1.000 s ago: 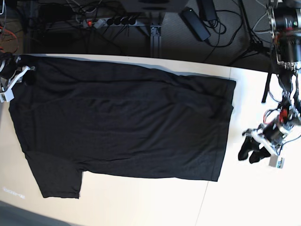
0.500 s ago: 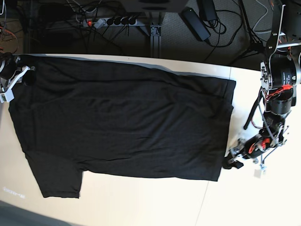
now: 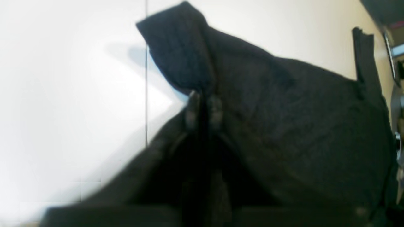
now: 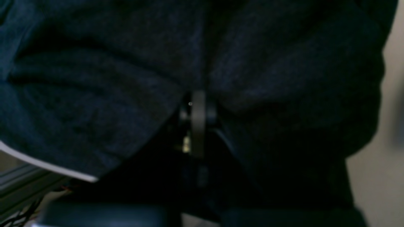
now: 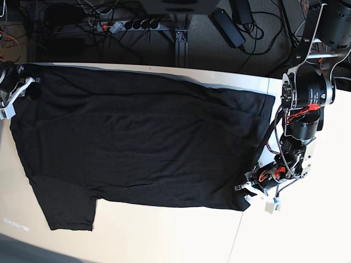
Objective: Fold the T-shirt properly
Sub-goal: 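Grasp the folded shirt's edges with both grippers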
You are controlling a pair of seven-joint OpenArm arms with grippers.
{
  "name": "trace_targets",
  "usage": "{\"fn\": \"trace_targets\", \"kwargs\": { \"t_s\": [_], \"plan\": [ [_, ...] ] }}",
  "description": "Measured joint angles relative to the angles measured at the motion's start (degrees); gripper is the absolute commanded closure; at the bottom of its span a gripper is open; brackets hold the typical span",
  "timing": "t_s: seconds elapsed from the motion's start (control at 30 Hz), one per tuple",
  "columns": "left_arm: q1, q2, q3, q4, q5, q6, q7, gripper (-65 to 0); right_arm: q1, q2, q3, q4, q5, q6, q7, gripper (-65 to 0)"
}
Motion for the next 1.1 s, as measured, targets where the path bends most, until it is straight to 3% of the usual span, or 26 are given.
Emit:
{"fn": "trace_targets", "kwargs": {
  "t_s": [0.2, 0.37, 0.47, 0.53, 0.83, 0.97, 1.1],
  "plan": [
    [-0.11, 0.02, 0.0, 0.0, 3.85, -2.47, -1.81, 0.0, 1.97, -1.42, 6.88, 2.45, 3.02, 0.04, -3.76, 0.0],
    [-0.11, 0.02, 0.0, -0.02, 3.98, -3.61, -1.75, 0.0, 12.31, -0.44, 13.27, 2.78, 1.9, 0.09, -2.82, 0.0],
    [-0.11, 0.02, 0.0, -0.02, 3.8, -4.87, -0.83, 0.0, 19.43, -0.74, 13.49, 2.05, -3.19, 0.13, -0.5, -25.5],
    [-0.17, 0.0, 0.0, 0.0, 3.45, -4.98, 0.68, 0.0, 24.02, -0.94, 13.35, -0.85, -6.6, 0.11, 0.81, -33.4],
    [0.35, -0.48, 0.0, 0.13, 2.51, -6.05, 2.05, 0.0, 45.97, -0.85, 12.28, -37.44, -12.68, -0.26, 5.31, -33.7],
    [0.94, -1.25, 0.0, 0.17, -0.35, -6.23, 2.99, 0.0, 50.21, -1.42, 12.33, -49.46, -15.28, -0.26, 5.4, -33.7],
    [0.94, -1.6, 0.0, 0.17, -1.99, -6.25, 4.66, 0.0, 50.38, -3.28, 12.33, -52.98, -15.54, -0.28, 5.4, -33.7]
  ]
}}
